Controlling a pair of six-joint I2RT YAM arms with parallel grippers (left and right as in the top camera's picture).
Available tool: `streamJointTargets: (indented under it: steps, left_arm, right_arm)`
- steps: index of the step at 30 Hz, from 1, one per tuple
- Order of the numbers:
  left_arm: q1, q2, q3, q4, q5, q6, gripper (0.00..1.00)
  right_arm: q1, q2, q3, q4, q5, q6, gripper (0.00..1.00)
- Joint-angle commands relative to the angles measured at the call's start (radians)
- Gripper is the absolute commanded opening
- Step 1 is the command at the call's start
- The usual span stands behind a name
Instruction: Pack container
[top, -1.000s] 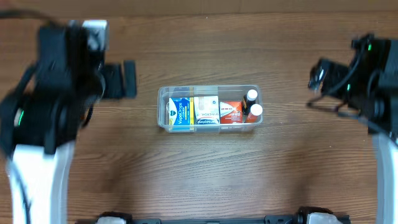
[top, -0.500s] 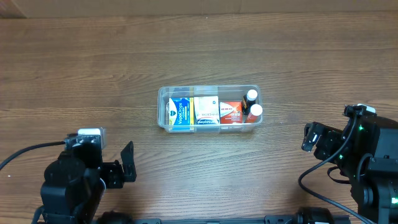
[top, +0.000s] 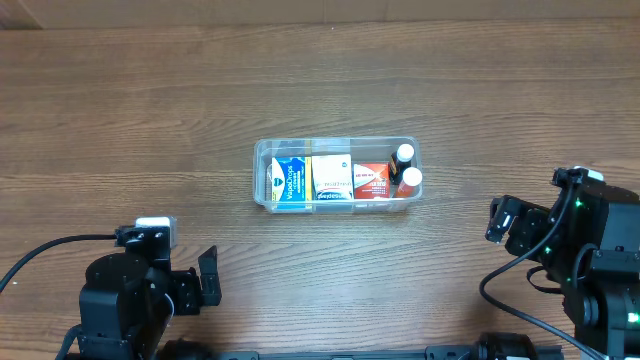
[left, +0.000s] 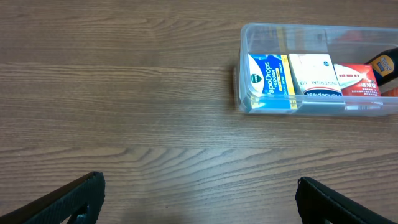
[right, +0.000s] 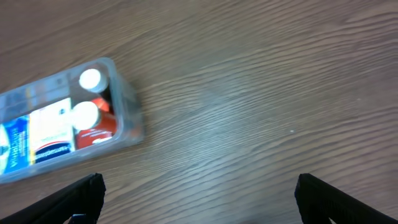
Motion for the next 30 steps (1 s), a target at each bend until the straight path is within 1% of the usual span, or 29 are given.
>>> streamJointTargets:
  steps: [1, 5, 7, 9, 11, 14, 18, 22, 25, 26, 30]
  left_arm:
    - [0.000, 0.000, -0.008, -0.002, -0.009, -0.010, 1.00]
    - [0.000, 0.000, -0.008, -0.002, -0.009, -0.010, 1.00]
    - [0.000, 0.000, -0.008, -0.002, -0.009, -0.010, 1.00]
    - [0.000, 0.000, -0.008, -0.002, -0.009, -0.010, 1.00]
    - [0.000, 0.000, -0.008, -0.002, -0.009, -0.010, 1.00]
    - [0.000, 0.000, -0.008, -0.002, -0.009, -0.010, 1.00]
    - [0.000, 0.000, -0.008, -0.002, -0.009, -0.010, 1.00]
    - [0.000, 0.000, -0.008, -0.002, -0.009, -0.010, 1.00]
    - [0.000, 0.000, -0.008, -0.002, -0.009, -0.010, 1.00]
    - [0.000, 0.000, -0.008, -0.002, -0.009, -0.010, 1.00]
    - [0.000, 0.000, -0.008, -0.002, -0.009, -0.010, 1.00]
  right_arm:
    - [0.005, -0.008, -0.007, -0.002, 0.093, 0.000, 1.00]
    - [0.006, -0.011, -0.008, -0.014, 0.093, 0.000, 1.00]
    - [0.006, -0.031, -0.008, -0.047, 0.079, 0.000, 1.00]
    - [0.008, -0.065, -0.009, -0.032, 0.077, 0.000, 1.00]
    - [0.027, -0.121, -0.029, 0.032, 0.078, -0.003, 1.00]
    - [0.076, -0.240, -0.136, 0.204, 0.077, -0.030, 1.00]
    - [0.129, -0.412, -0.361, 0.461, 0.059, -0.030, 1.00]
    - [0.134, -0.584, -0.575, 0.745, 0.040, -0.030, 1.00]
    - [0.134, -0.688, -0.707, 0.924, 0.039, -0.030, 1.00]
    - [0.134, -0.731, -0.769, 1.010, 0.040, -0.030, 1.00]
    - [0.134, -0.809, -0.899, 1.188, 0.040, -0.030, 1.00]
